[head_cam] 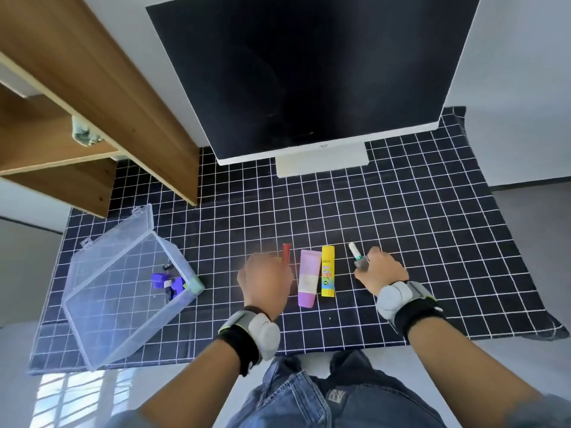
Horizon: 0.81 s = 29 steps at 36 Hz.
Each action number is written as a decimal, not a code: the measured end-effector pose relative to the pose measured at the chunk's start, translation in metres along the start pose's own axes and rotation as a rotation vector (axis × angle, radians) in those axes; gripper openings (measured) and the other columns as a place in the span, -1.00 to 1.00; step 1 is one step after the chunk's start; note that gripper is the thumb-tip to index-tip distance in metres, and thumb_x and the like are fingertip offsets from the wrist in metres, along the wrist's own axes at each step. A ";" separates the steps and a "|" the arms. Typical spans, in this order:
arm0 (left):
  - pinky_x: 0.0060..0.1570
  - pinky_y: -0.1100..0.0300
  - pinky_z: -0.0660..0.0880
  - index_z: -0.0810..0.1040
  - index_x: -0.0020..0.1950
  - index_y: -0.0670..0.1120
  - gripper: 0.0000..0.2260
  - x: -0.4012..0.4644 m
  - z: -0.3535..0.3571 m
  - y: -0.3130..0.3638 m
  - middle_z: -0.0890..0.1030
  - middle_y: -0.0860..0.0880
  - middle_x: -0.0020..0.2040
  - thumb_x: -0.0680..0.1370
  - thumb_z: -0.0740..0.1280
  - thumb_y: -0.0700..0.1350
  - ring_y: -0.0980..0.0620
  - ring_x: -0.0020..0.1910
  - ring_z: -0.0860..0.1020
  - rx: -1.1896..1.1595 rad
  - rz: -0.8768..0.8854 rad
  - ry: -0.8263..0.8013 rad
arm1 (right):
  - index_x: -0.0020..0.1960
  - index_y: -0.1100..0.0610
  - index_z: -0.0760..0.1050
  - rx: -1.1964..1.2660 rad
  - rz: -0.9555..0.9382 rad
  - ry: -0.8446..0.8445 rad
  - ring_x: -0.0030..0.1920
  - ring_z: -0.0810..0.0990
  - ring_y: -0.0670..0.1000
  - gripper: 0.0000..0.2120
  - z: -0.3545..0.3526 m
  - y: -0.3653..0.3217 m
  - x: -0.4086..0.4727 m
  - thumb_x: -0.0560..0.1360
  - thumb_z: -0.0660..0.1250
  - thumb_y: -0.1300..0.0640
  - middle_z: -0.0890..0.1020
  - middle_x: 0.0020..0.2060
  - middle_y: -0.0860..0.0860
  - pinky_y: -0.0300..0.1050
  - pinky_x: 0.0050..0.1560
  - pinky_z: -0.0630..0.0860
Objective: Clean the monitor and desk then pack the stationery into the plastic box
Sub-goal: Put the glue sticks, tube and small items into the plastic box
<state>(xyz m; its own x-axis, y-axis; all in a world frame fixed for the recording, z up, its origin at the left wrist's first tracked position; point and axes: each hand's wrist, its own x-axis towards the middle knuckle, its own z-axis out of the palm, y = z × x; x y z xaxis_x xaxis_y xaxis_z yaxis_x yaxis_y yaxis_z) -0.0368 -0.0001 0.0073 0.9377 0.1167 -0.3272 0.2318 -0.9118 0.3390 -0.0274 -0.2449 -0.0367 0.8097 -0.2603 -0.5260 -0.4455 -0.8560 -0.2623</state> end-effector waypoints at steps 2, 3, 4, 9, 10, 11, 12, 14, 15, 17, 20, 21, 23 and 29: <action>0.40 -0.01 0.12 0.59 0.05 0.03 -0.77 -0.001 -0.007 -0.003 0.47 0.09 0.25 0.58 0.26 0.13 0.02 0.37 0.30 -0.026 -0.027 0.011 | -0.04 0.07 0.38 -0.025 0.001 -0.010 -0.15 0.60 0.12 -0.76 -0.001 -0.001 0.000 0.45 0.35 -0.04 0.60 -0.08 0.00 -0.08 -0.21 0.49; 0.39 -0.01 0.14 0.58 0.04 0.04 -0.78 -0.002 -0.013 -0.006 0.49 0.09 0.23 0.58 0.25 0.14 0.02 0.35 0.32 -0.041 -0.044 0.016 | -0.05 0.07 0.38 -0.041 -0.005 -0.017 -0.15 0.60 0.13 -0.75 -0.001 -0.004 -0.001 0.45 0.35 -0.06 0.59 -0.09 0.02 -0.07 -0.20 0.49; 0.37 -0.01 0.15 0.58 0.05 0.04 -0.78 -0.004 -0.019 -0.010 0.51 0.09 0.21 0.58 0.25 0.13 0.02 0.34 0.33 -0.058 -0.066 0.020 | -0.05 0.07 0.38 -0.053 -0.015 -0.025 -0.15 0.59 0.12 -0.74 -0.001 -0.007 -0.002 0.45 0.35 -0.08 0.59 -0.11 0.03 -0.06 -0.20 0.50; 0.28 0.01 0.20 0.56 0.09 0.05 -0.76 -0.007 -0.042 -0.020 0.61 0.10 0.06 0.59 0.22 0.14 0.00 0.20 0.46 -0.121 -0.142 -0.024 | -0.04 0.04 0.42 -0.039 -0.068 -0.016 -0.16 0.59 0.07 -0.70 -0.009 -0.023 -0.011 0.43 0.34 -0.17 0.59 -0.18 -0.02 -0.06 -0.19 0.51; 0.27 0.01 0.20 0.54 0.06 0.06 -0.78 -0.009 -0.049 -0.026 0.63 0.12 -0.01 0.59 0.21 0.14 0.00 0.14 0.50 -0.153 -0.158 -0.028 | -0.05 0.02 0.42 -0.046 -0.090 0.009 -0.17 0.59 0.06 -0.70 -0.010 -0.031 -0.014 0.43 0.33 -0.18 0.59 -0.18 -0.02 -0.06 -0.19 0.52; 0.27 0.01 0.22 0.52 0.03 0.06 -0.80 -0.009 -0.049 -0.027 0.64 0.13 -0.07 0.59 0.20 0.14 0.00 0.08 0.54 -0.180 -0.168 -0.041 | -0.06 0.02 0.42 -0.047 -0.095 0.027 -0.18 0.59 0.05 -0.71 -0.012 -0.033 -0.018 0.44 0.31 -0.19 0.58 -0.20 -0.02 -0.06 -0.19 0.51; 0.27 0.01 0.26 0.51 0.00 0.07 -0.81 -0.010 -0.055 -0.034 0.64 0.13 -0.12 0.59 0.20 0.14 0.01 0.03 0.56 -0.213 -0.185 -0.045 | -0.09 0.02 0.41 -0.043 -0.120 0.052 -0.20 0.58 0.05 -0.72 -0.014 -0.044 -0.022 0.45 0.29 -0.19 0.58 -0.22 -0.02 -0.06 -0.19 0.51; 0.24 -0.03 0.38 0.50 -0.04 0.07 -0.82 -0.012 -0.060 -0.040 0.63 0.14 -0.17 0.59 0.22 0.14 0.02 -0.05 0.60 -0.282 -0.202 -0.039 | -0.14 0.02 0.40 -0.016 -0.158 0.067 -0.23 0.58 0.05 -0.72 -0.018 -0.057 -0.029 0.46 0.28 -0.19 0.57 -0.27 -0.03 -0.02 -0.18 0.54; 0.20 -0.05 0.45 0.50 -0.05 0.06 -0.82 -0.014 -0.065 -0.047 0.63 0.15 -0.19 0.58 0.24 0.14 0.03 -0.08 0.62 -0.331 -0.202 -0.021 | -0.15 0.01 0.40 -0.002 -0.187 0.069 -0.23 0.58 0.05 -0.72 -0.021 -0.069 -0.035 0.45 0.30 -0.19 0.57 -0.28 -0.04 -0.01 -0.17 0.55; 0.07 -0.04 0.55 0.52 -0.05 0.04 -0.83 -0.016 -0.072 -0.053 0.64 0.12 -0.20 0.59 0.27 0.11 0.07 -0.15 0.63 -0.426 -0.205 -0.006 | -0.15 -0.01 0.41 0.009 -0.223 0.064 -0.22 0.58 0.03 -0.72 -0.027 -0.086 -0.043 0.44 0.32 -0.21 0.56 -0.28 -0.07 -0.04 -0.19 0.52; -0.07 0.03 0.62 0.52 0.00 -0.01 -0.84 -0.019 -0.087 -0.068 0.65 0.06 -0.15 0.60 0.29 0.07 0.07 -0.20 0.63 -0.553 -0.228 0.004 | -0.11 -0.01 0.44 -0.008 -0.292 0.098 -0.21 0.57 0.03 -0.71 -0.031 -0.118 -0.060 0.45 0.30 -0.24 0.57 -0.25 -0.09 -0.10 -0.26 0.43; -0.12 0.07 0.62 0.52 -0.01 -0.02 -0.84 -0.020 -0.092 -0.075 0.65 0.05 -0.15 0.60 0.29 0.06 0.07 -0.20 0.63 -0.584 -0.232 0.014 | -0.11 -0.01 0.45 -0.007 -0.318 0.104 -0.21 0.57 0.04 -0.70 -0.032 -0.130 -0.066 0.45 0.29 -0.24 0.57 -0.24 -0.10 -0.10 -0.26 0.42; -0.20 0.15 0.61 0.52 0.00 -0.03 -0.84 -0.021 -0.099 -0.085 0.65 0.02 -0.15 0.61 0.30 0.05 0.05 -0.20 0.64 -0.627 -0.240 0.030 | -0.11 -0.01 0.44 -0.015 -0.355 0.109 -0.21 0.56 0.03 -0.70 -0.033 -0.147 -0.076 0.44 0.30 -0.25 0.56 -0.25 -0.12 -0.10 -0.25 0.43; -0.31 0.32 0.53 0.53 0.02 -0.02 -0.85 -0.024 -0.119 -0.127 0.65 0.04 -0.14 0.61 0.31 0.05 0.11 -0.22 0.63 -0.674 -0.243 0.081 | -0.14 -0.04 0.45 -0.089 -0.479 0.111 -0.32 0.49 -0.13 -0.72 -0.026 -0.201 -0.098 0.45 0.30 -0.25 0.53 -0.32 -0.13 -0.17 -0.39 0.30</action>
<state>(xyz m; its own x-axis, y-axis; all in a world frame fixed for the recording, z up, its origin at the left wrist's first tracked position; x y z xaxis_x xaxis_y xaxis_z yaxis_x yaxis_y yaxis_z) -0.0578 0.1601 0.0766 0.8495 0.3380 -0.4051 0.5211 -0.4178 0.7442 -0.0073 -0.0593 0.0886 0.9533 0.1301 -0.2727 0.0173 -0.9246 -0.3806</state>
